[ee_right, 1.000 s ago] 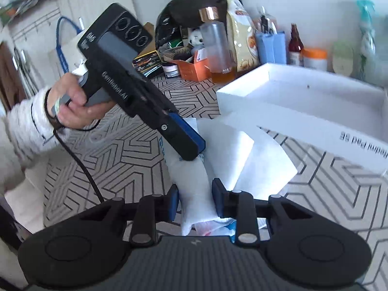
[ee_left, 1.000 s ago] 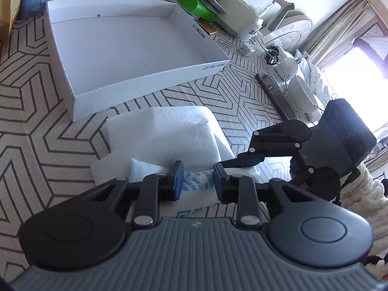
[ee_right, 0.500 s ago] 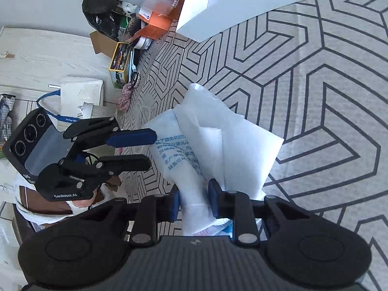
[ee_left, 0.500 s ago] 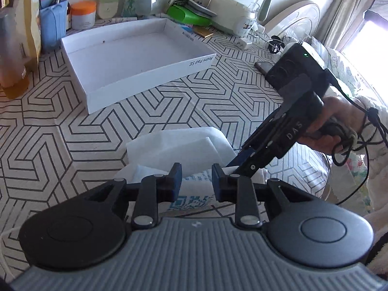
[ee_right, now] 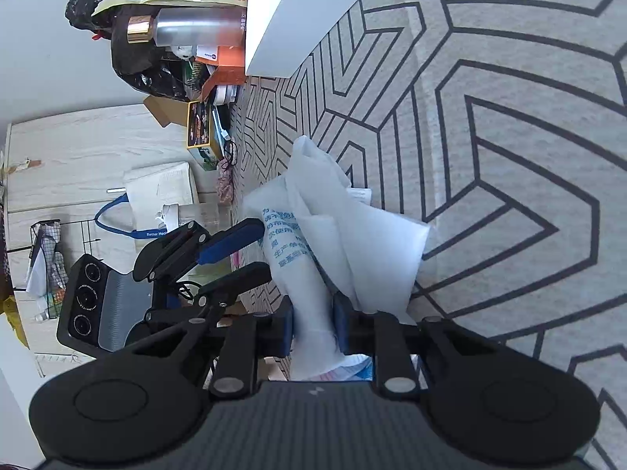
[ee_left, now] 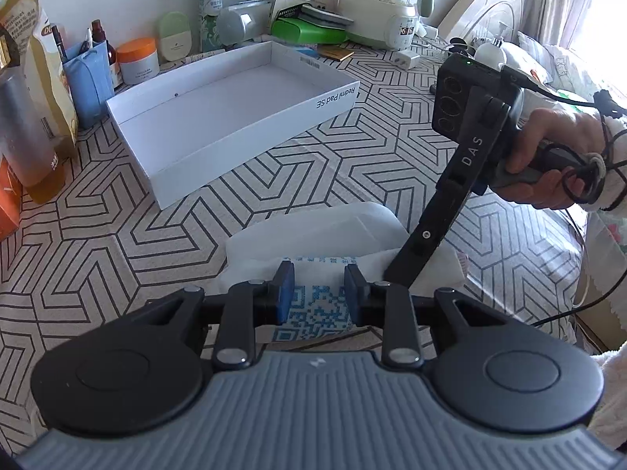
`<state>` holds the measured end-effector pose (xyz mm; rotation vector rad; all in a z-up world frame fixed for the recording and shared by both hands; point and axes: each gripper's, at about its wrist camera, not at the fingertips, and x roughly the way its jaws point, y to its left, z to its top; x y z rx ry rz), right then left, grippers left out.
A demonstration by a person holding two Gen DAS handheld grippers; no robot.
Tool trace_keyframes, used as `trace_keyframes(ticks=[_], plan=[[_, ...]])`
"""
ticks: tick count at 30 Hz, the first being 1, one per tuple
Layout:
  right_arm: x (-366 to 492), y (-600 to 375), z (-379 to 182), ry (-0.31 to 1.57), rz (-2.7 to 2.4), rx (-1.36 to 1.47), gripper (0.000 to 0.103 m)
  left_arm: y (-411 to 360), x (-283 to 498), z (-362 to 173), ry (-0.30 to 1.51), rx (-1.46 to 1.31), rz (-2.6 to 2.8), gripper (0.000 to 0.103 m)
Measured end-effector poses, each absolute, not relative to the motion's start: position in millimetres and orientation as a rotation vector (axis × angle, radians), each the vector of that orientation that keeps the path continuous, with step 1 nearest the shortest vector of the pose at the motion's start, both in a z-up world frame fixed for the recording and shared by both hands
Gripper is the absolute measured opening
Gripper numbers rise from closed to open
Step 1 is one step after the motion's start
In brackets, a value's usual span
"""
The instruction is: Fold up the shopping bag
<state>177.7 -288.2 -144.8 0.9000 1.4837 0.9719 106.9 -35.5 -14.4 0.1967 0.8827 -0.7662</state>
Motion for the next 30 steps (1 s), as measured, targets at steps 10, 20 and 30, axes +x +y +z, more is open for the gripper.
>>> trace_keyframes(ticks=[10, 20, 30], plan=[[143, -276, -78, 1.154, 0.906, 0.44, 0.04, -37, 121, -20, 0.949, 0.149, -0.782, 0.029], [-35, -182, -51, 0.202, 0.691, -0.892, 0.035, -36, 133, -20, 1.006, 0.118, -0.804, 0.029], [-13, -150, -81, 0.293, 0.789, -0.983, 0.038, -33, 139, -20, 1.026, 0.097, -0.827, 0.028]])
